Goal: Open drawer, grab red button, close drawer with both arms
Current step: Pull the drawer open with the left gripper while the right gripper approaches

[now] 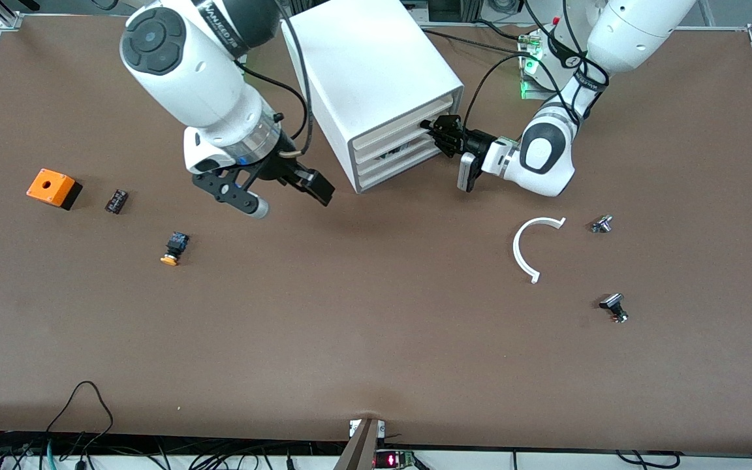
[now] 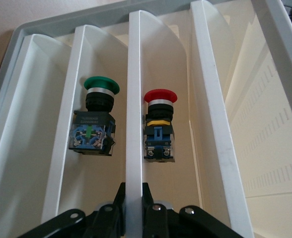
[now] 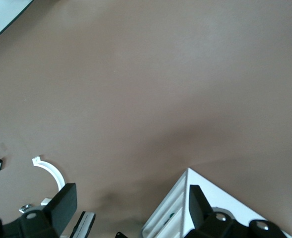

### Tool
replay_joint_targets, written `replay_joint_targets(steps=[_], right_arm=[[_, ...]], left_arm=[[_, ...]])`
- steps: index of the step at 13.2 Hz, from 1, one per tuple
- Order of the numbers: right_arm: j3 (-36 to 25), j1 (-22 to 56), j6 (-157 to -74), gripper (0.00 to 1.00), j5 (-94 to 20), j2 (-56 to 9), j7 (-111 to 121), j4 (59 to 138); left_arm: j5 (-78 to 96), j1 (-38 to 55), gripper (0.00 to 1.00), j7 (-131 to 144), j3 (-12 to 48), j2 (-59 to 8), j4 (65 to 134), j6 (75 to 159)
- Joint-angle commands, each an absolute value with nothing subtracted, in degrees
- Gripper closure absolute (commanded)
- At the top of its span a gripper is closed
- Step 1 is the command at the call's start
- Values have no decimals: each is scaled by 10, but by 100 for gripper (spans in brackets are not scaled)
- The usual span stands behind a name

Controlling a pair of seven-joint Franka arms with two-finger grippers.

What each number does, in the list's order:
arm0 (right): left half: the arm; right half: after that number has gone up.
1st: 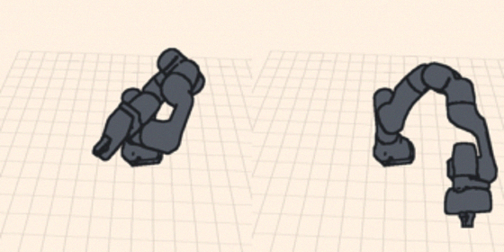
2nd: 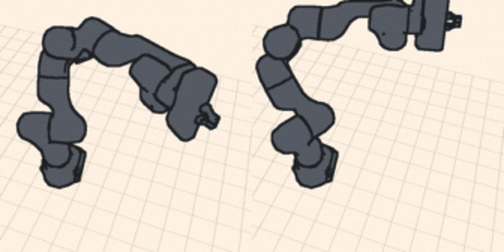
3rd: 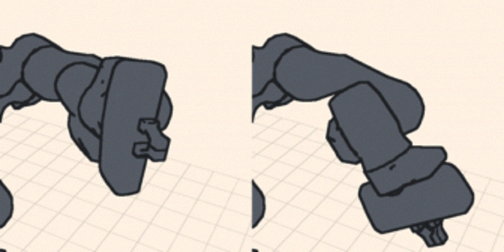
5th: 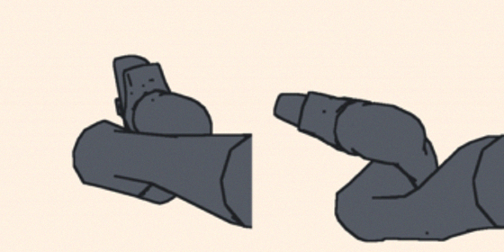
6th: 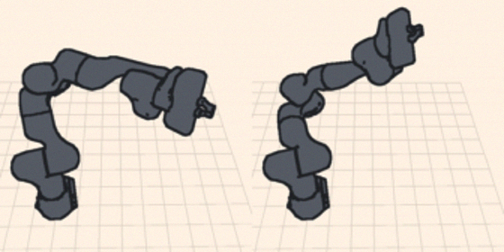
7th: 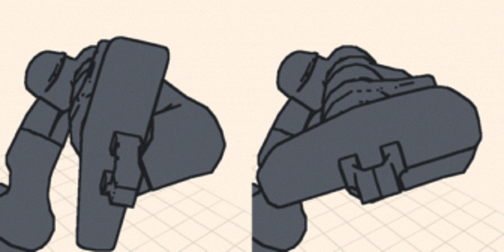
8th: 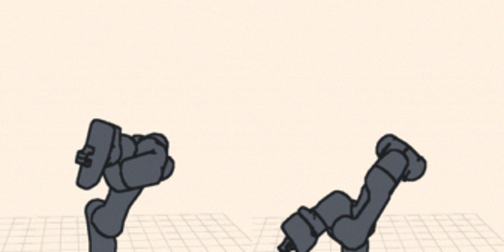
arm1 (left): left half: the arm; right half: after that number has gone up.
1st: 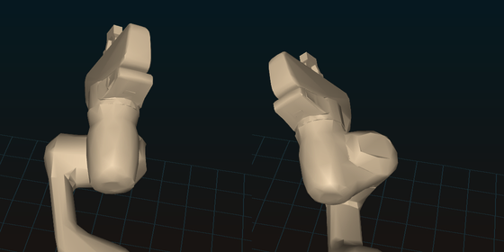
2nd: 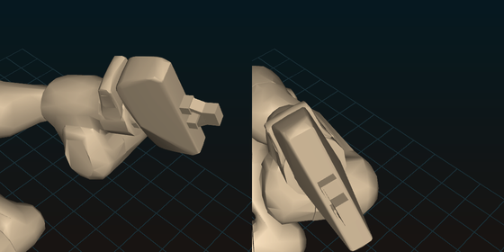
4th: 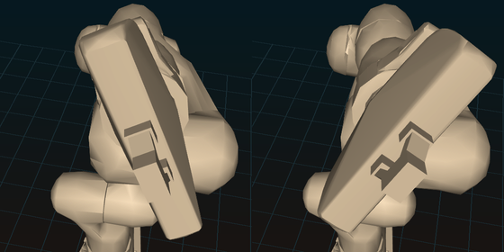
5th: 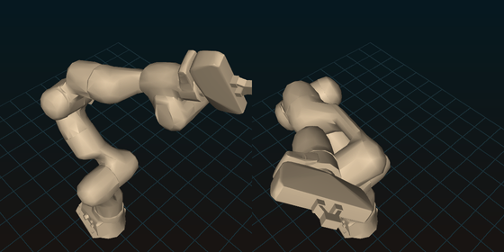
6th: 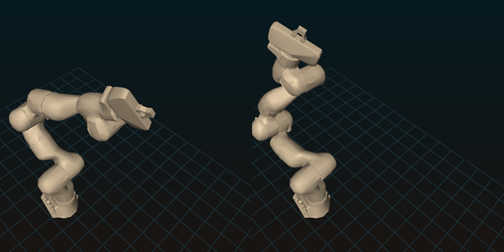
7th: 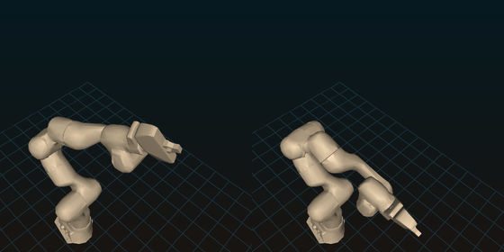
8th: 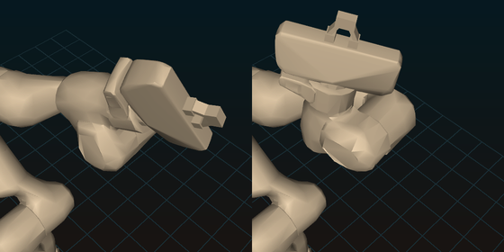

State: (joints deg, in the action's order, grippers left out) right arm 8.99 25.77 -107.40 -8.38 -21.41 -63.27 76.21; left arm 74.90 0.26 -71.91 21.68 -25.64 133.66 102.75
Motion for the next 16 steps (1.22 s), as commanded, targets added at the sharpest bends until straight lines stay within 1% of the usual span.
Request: replay_joint_targets(steps=[1, 3, 6, 8, 11, 14, 16], right_arm=[[87, 286, -1098, 0, -89, -233, -695, 740], [86, 304, -1116, 0, -85, -243, -713, 738], [86, 327, -1114, 0, -84, -257, -755, 727], [85, 352, -1114, 0, -66, -280, -774, 702], [84, 381, -1116, 0, -48, -322, -792, 661], [84, 423, -1110, 0, 17, -344, -804, 664], [84, 432, -1107, 0, 19, -354, -830, 665]], left_arm=[[759, -18, 100, -736, 217, -260, 1324, 1029], [756, -31, 100, -737, 214, -263, 1316, 1029], [744, -40, 100, -734, 204, -281, 1289, 1031], [707, -43, 100, -725, 184, -311, 1249, 1030], [691, -54, 100, -723, 178, -330, 1219, 1030], [679, -55, 100, -713, 162, -349, 1188, 1030], [679, -55, 100, -709, 156, -350, 1183, 1030]])
